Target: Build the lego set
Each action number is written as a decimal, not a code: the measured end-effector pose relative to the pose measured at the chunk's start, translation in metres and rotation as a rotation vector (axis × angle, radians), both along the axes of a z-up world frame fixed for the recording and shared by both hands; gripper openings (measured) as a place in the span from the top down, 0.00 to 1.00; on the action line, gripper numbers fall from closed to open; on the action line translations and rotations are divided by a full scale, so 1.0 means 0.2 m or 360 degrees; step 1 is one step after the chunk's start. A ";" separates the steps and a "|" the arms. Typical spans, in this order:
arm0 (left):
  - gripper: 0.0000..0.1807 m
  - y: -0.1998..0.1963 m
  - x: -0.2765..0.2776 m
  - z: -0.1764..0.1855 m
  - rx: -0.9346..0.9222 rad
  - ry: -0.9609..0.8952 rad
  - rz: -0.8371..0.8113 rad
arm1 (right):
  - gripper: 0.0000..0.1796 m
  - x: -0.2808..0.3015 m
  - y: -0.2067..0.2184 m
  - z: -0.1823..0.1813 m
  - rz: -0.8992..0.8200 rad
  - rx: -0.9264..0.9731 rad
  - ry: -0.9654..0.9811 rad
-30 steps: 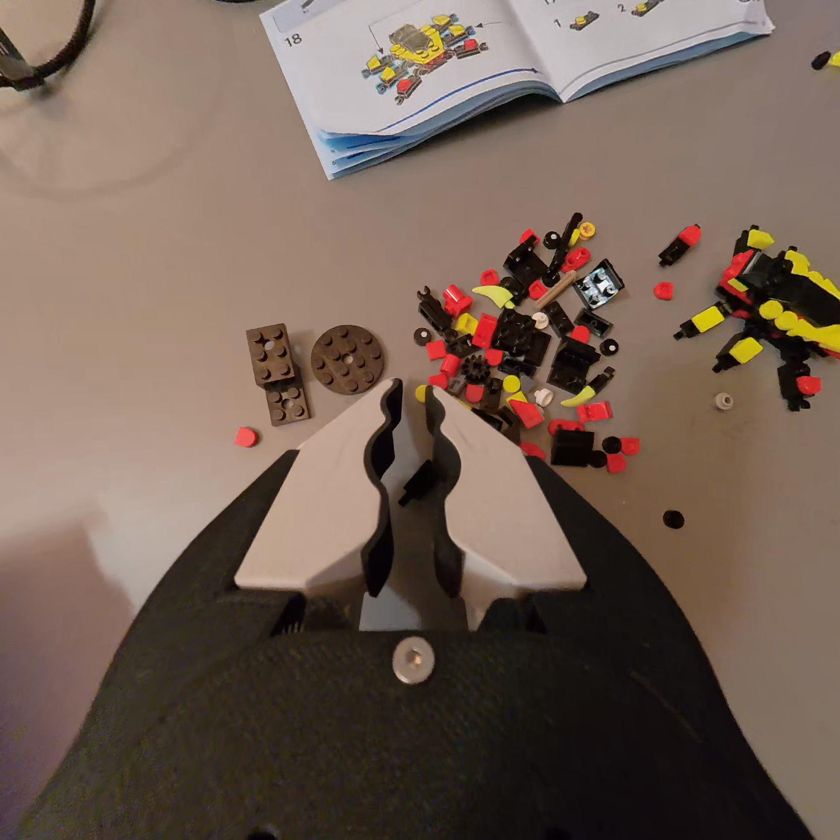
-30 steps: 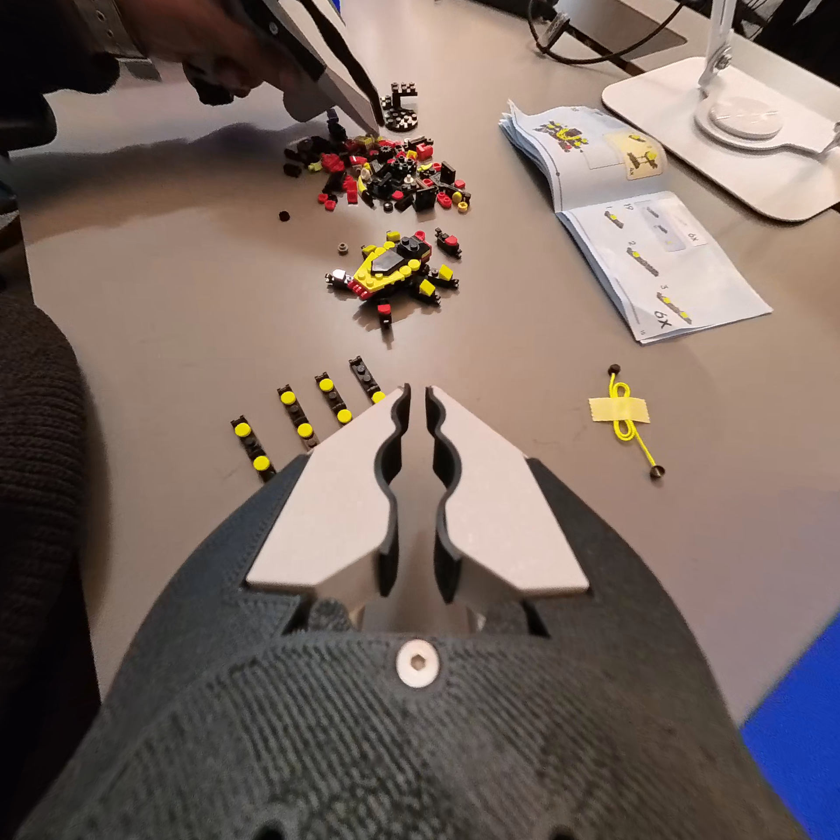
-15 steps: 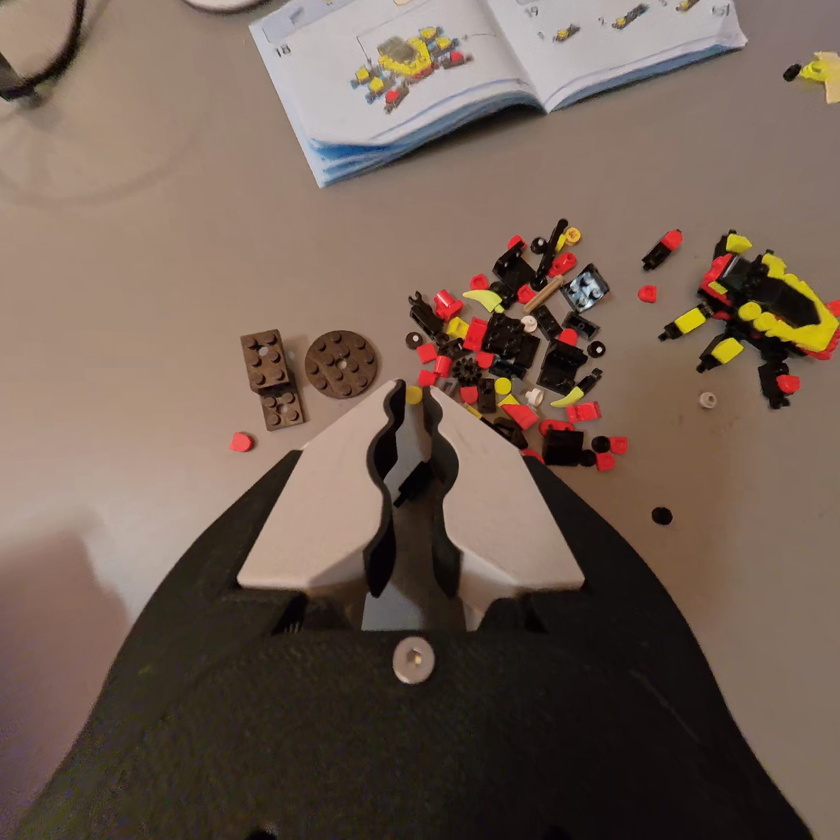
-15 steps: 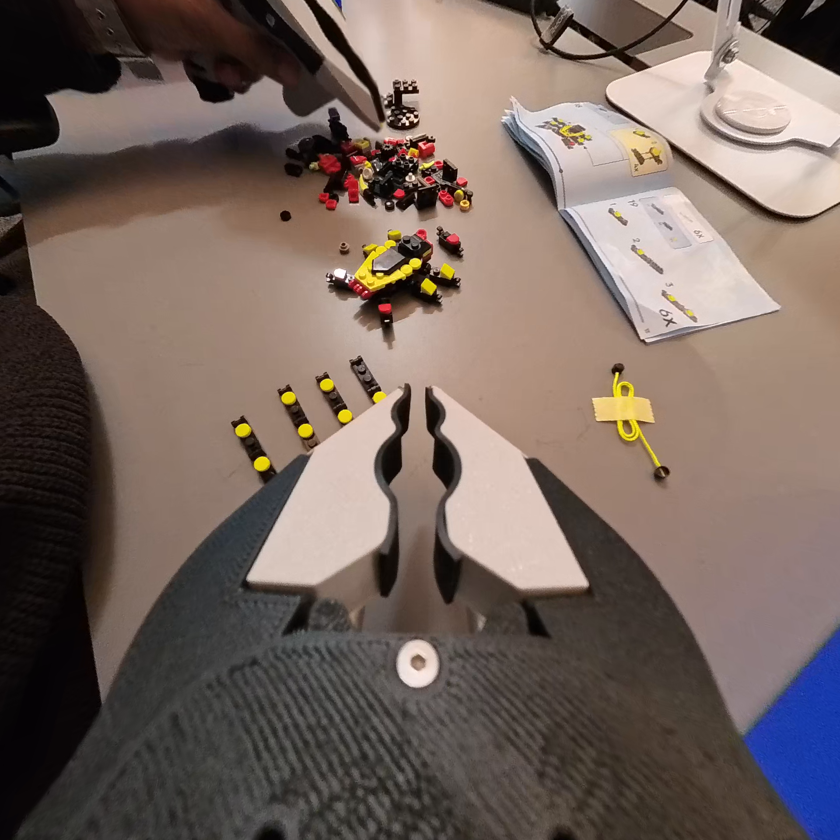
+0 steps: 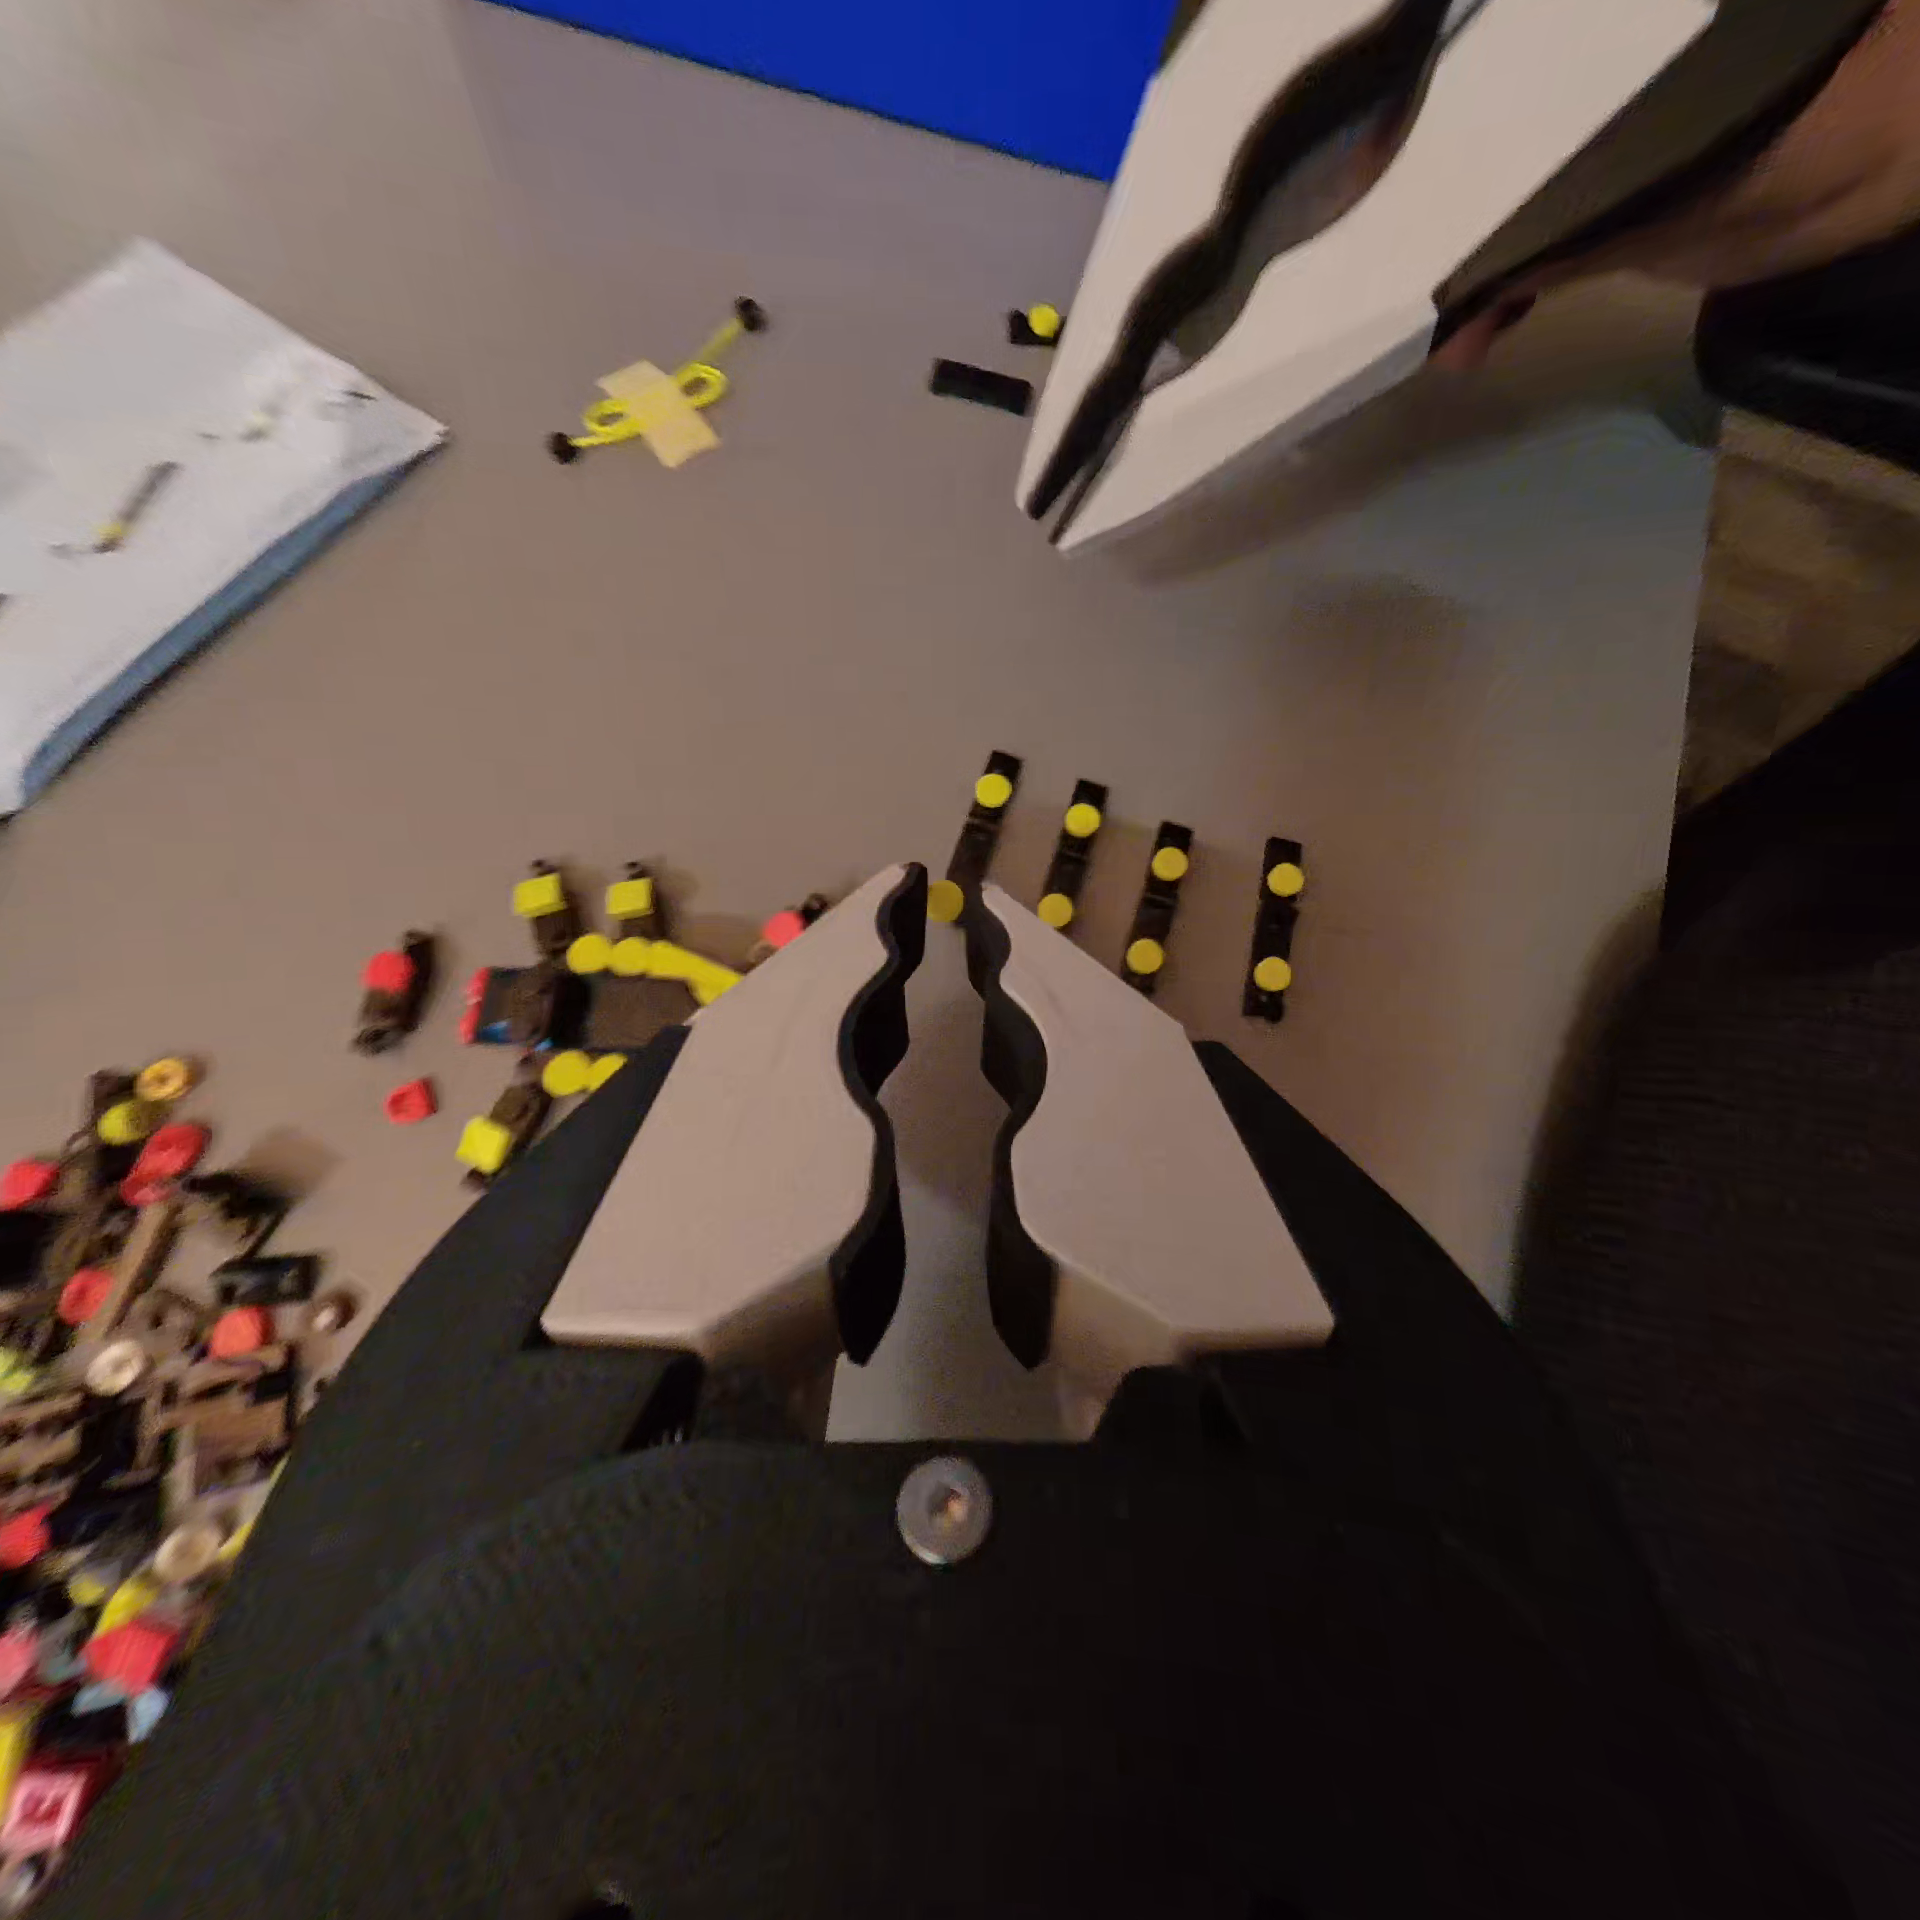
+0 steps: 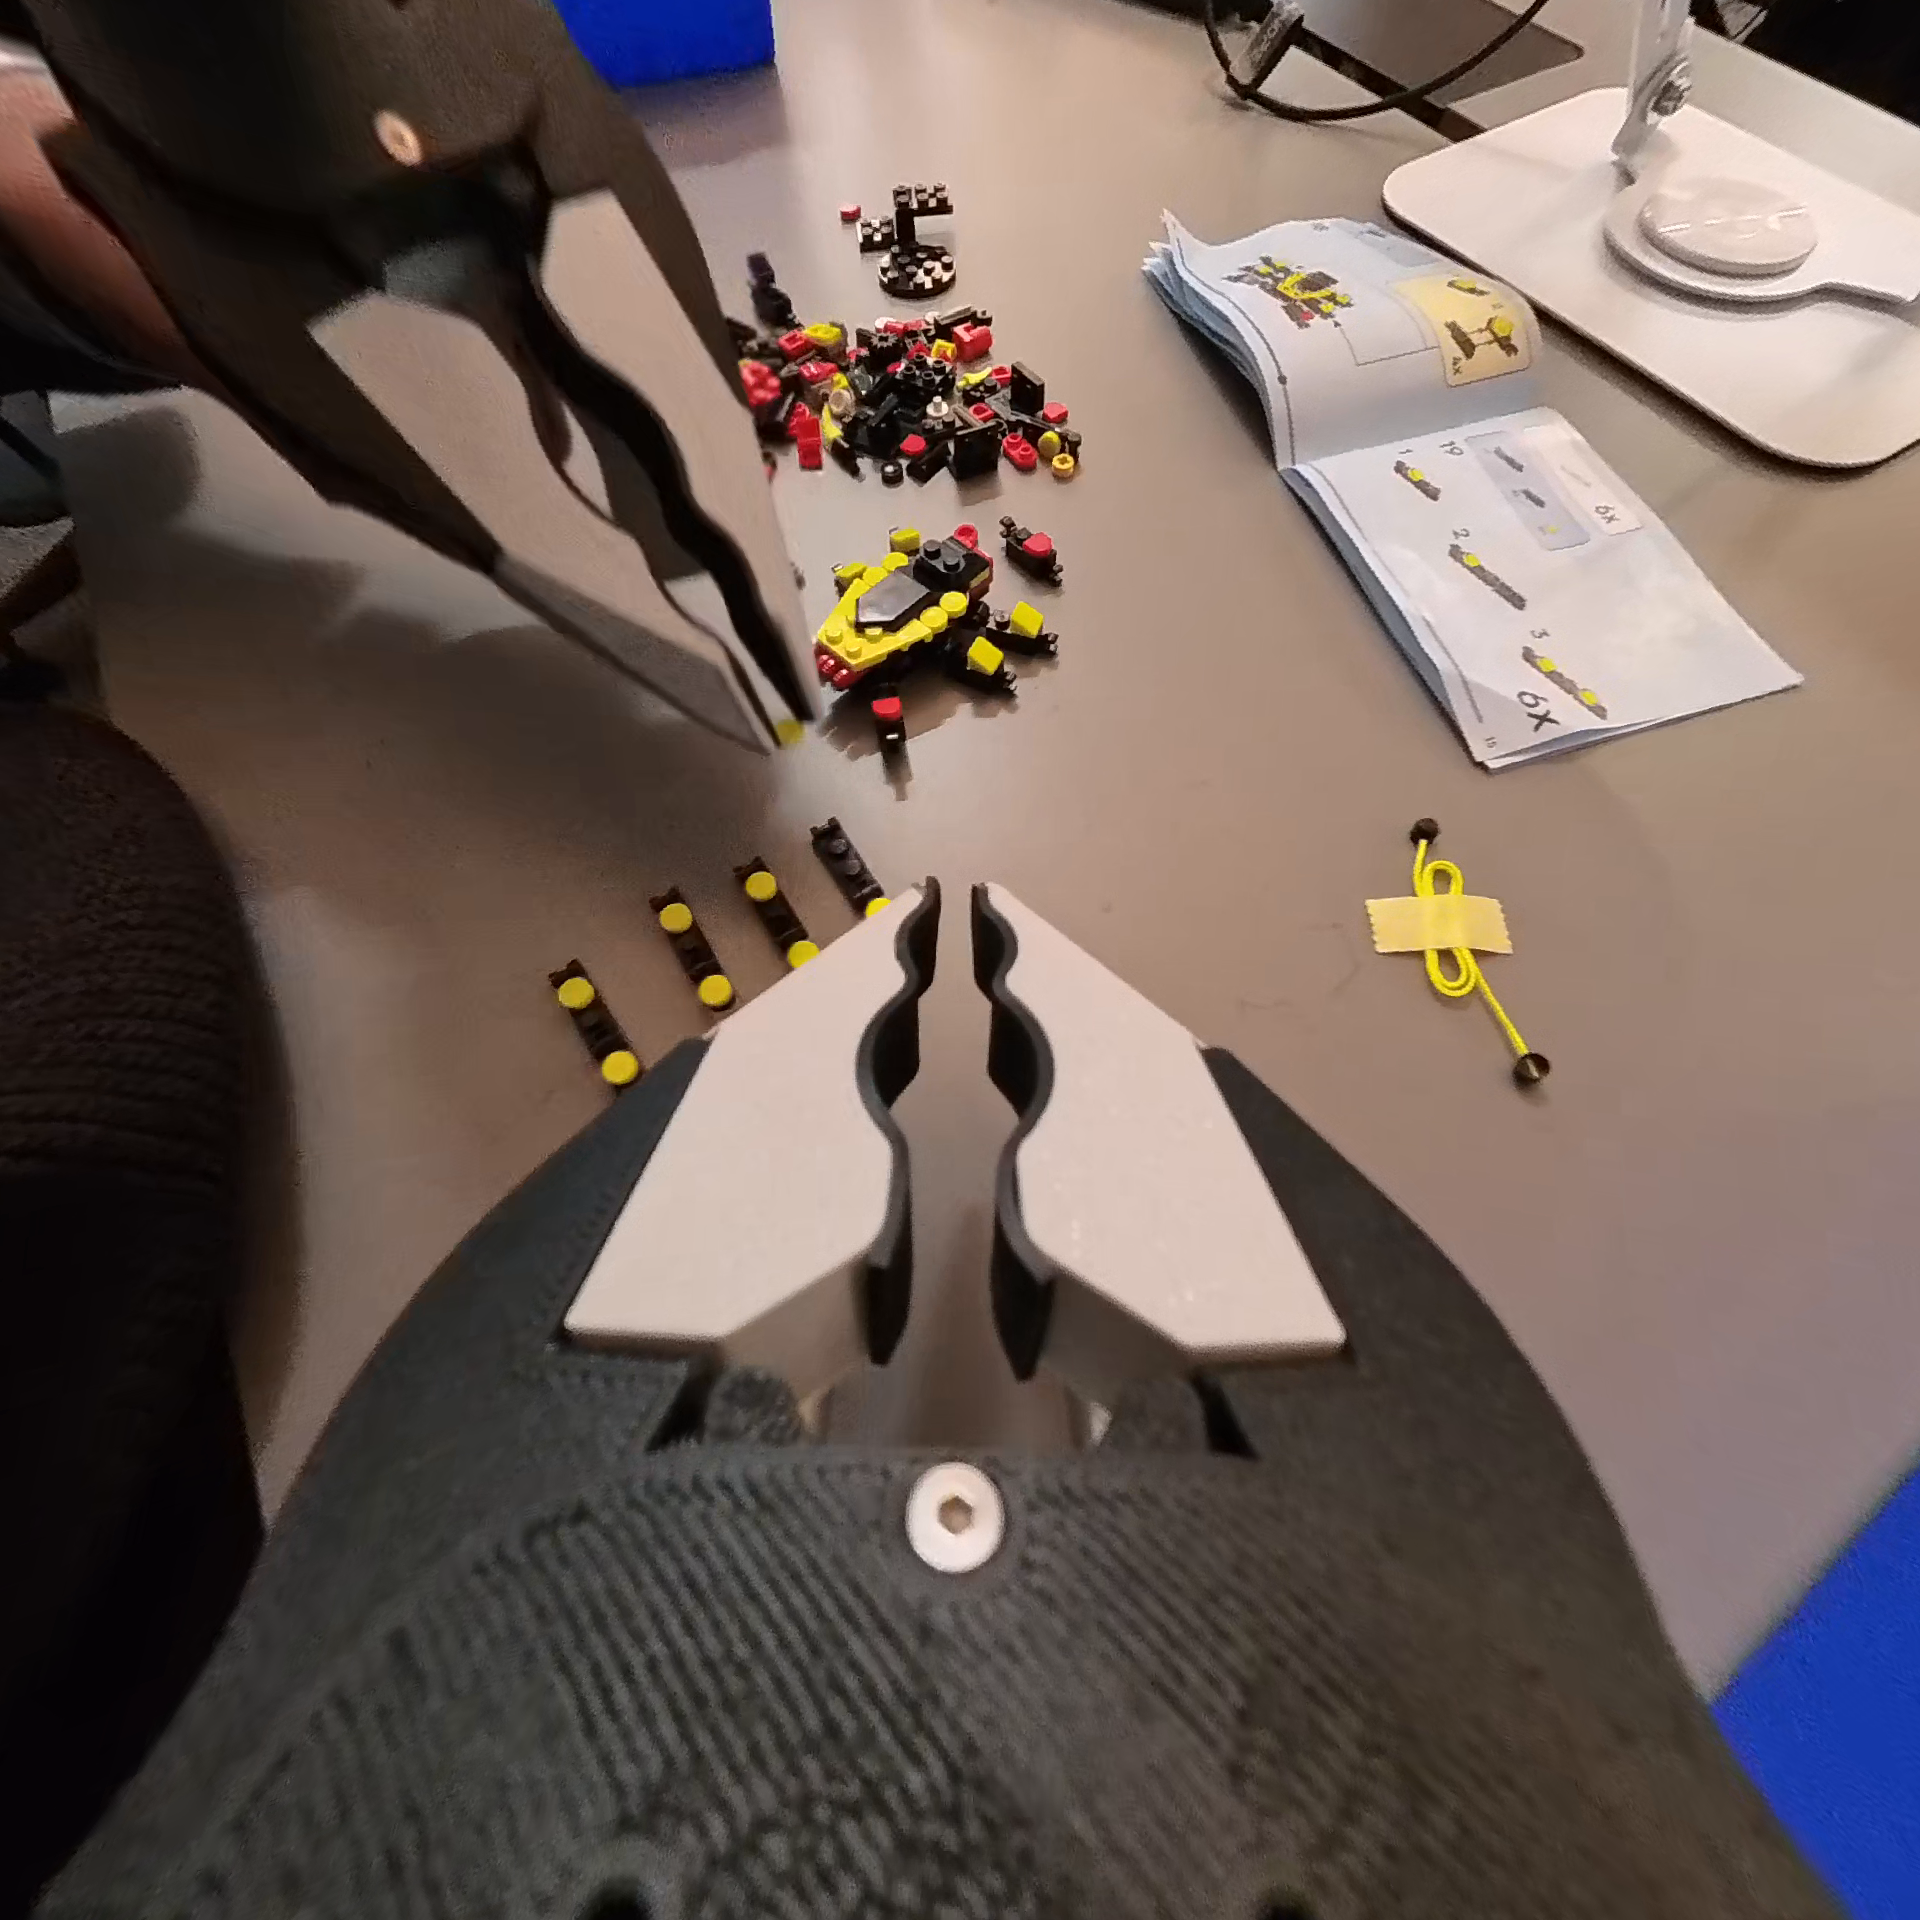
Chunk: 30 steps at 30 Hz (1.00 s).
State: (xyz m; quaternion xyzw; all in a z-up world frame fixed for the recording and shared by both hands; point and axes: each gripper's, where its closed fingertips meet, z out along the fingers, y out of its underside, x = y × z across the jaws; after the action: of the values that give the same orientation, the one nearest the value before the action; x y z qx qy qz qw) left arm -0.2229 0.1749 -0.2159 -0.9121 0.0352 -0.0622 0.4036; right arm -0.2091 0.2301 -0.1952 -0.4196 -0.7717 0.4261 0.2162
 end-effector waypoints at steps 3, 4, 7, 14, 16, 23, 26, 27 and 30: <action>0.98 0.05 0.04 -0.06 -0.0049 0.0000 -0.0038 | 0.98 0.01 0.00 0.00 0.0010 0.0015 0.0000; 0.98 0.06 0.04 -0.07 -0.0061 0.0011 -0.0041 | 0.98 0.02 0.01 0.00 0.0012 0.0030 -0.0001; 0.98 0.08 0.04 -0.11 -0.0113 0.0023 -0.0046 | 0.98 0.03 0.01 -0.01 0.0019 0.0056 -0.0004; 0.98 0.07 0.04 -0.15 -0.0171 -0.0008 -0.0053 | 0.98 0.03 0.02 -0.02 0.0028 0.0015 -0.0030; 0.97 0.07 0.04 -0.15 -0.0175 -0.0013 -0.0051 | 0.98 0.03 0.02 -0.03 0.0026 -0.0004 -0.0043; 0.98 0.07 0.04 -0.15 -0.0179 -0.0019 -0.0064 | 0.98 0.02 -0.04 -0.05 0.0076 -0.0067 -0.0101; 0.98 0.07 0.04 -0.16 -0.0185 -0.0031 -0.0062 | 0.99 0.00 -0.11 -0.08 0.0128 -0.0066 -0.0134; 0.98 0.07 0.04 -0.16 -0.0185 -0.0032 -0.0060 | 0.99 -0.01 -0.13 -0.09 0.0136 -0.0051 -0.0148; 0.98 0.07 0.04 -0.16 -0.0182 -0.0019 -0.0063 | 1.00 -0.04 -0.18 -0.16 0.0162 0.0012 -0.0251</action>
State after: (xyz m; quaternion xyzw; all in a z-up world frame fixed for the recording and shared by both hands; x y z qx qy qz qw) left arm -0.2145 0.1891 -0.2470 -0.9324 0.0473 -0.0776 0.3498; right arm -0.2162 0.1946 -0.2281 -0.4112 -0.8084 0.3993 0.1344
